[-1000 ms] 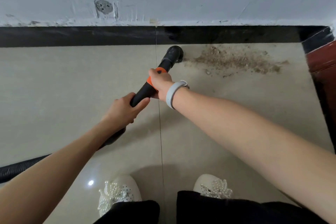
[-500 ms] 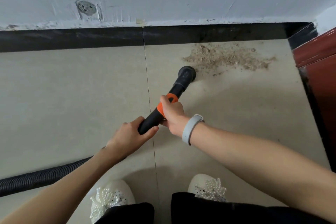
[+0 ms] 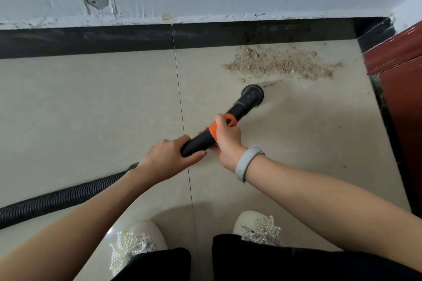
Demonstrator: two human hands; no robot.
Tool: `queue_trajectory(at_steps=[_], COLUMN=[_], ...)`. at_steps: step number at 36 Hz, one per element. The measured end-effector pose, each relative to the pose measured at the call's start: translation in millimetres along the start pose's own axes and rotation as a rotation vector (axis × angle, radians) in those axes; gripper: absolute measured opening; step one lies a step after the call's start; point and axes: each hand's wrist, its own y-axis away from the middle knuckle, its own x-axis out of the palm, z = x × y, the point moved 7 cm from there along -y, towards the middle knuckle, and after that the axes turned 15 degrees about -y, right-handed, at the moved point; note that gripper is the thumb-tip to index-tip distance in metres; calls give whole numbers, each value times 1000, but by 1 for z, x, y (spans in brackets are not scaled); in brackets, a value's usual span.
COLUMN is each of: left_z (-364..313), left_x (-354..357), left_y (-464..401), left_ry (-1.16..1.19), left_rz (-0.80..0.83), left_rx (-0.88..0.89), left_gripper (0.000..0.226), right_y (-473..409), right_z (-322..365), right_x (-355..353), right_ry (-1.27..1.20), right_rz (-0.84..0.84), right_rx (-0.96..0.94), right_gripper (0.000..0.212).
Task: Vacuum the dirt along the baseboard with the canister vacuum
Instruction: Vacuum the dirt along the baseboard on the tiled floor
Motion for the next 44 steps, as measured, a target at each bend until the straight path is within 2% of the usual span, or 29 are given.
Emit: queue_trajectory(at_steps=[6, 16, 23, 28, 34, 44], left_z=[7, 25, 32, 19, -2, -2], left_x=[-12, -20, -31, -14, 7, 34], left_y=[-8, -23, -42, -35, -14, 24], left_ry=[64, 189, 214, 186, 44, -67], left_rz=[-88, -142, -159, -100, -27, 114], left_rx=[-67, -141, -122, -90, 4, 164], left_gripper=[36, 38, 35, 36, 36, 33], right_y=[-11, -20, -22, -19, -11, 27], right_z=[15, 26, 43, 34, 14, -35], right_x=[28, 66, 86, 61, 9, -44], right_ry=[64, 195, 261, 278, 182, -12], right_rz=[66, 156, 169, 107, -2, -6], right_rx=[-26, -16, -30, -48, -29, 96], right_gripper=[15, 18, 25, 21, 21, 14])
